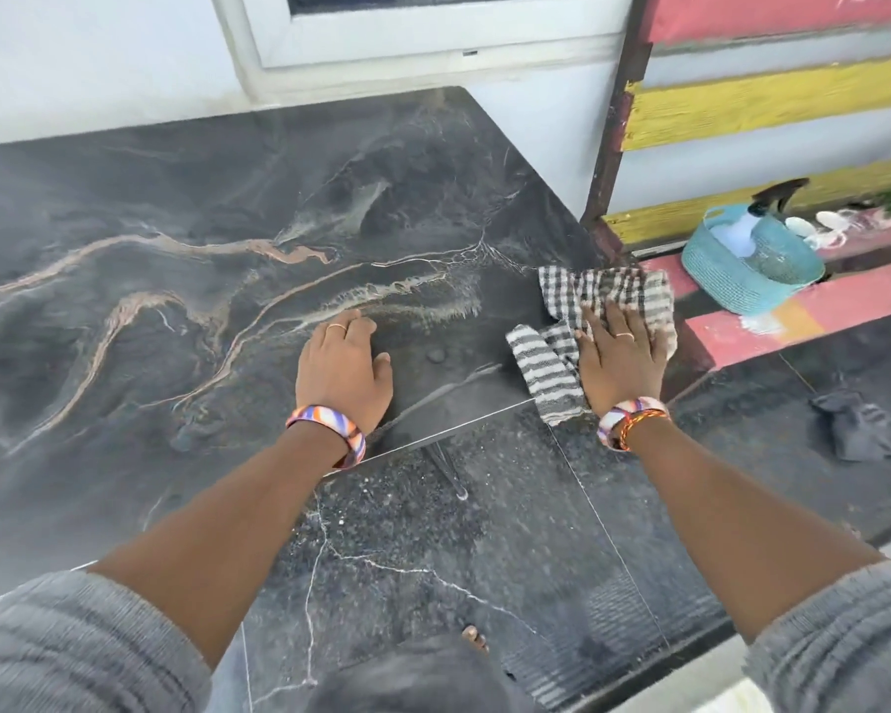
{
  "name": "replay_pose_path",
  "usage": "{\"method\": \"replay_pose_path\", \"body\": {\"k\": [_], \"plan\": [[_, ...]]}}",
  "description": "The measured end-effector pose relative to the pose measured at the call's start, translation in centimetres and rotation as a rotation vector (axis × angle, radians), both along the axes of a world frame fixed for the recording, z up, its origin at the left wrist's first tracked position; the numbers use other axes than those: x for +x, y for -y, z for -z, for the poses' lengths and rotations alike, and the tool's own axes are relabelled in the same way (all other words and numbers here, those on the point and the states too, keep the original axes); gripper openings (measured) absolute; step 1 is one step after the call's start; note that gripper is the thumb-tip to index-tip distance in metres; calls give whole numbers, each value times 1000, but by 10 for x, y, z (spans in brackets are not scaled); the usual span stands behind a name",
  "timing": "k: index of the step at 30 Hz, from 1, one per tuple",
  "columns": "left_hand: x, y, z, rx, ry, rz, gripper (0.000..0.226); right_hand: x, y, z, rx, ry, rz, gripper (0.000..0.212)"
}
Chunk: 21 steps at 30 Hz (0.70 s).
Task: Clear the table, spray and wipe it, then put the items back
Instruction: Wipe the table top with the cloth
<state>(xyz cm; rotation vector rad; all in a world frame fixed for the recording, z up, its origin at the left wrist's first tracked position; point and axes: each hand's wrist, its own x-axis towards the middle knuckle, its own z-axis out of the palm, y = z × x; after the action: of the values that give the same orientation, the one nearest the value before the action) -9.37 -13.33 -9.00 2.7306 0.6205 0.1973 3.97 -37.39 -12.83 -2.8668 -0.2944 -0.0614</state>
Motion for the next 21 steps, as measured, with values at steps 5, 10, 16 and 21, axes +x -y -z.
{"method": "replay_pose_path", "body": {"k": [5, 10, 16, 21], "plan": [[-31, -26, -4, -15, 20, 9, 38, -87, -68, 0, 79, 76, -218, 51], [-83, -80, -3, 4, 44, -58, 35, -181, -163, -3, 76, 53, -465, 48], [-151, -157, -3, 40, 56, -235, 31, -267, -253, -7, 9, 16, -728, 48], [-185, -196, -4, 91, 33, -314, 31, -293, -300, -6, -7, -16, -900, 48]]}}
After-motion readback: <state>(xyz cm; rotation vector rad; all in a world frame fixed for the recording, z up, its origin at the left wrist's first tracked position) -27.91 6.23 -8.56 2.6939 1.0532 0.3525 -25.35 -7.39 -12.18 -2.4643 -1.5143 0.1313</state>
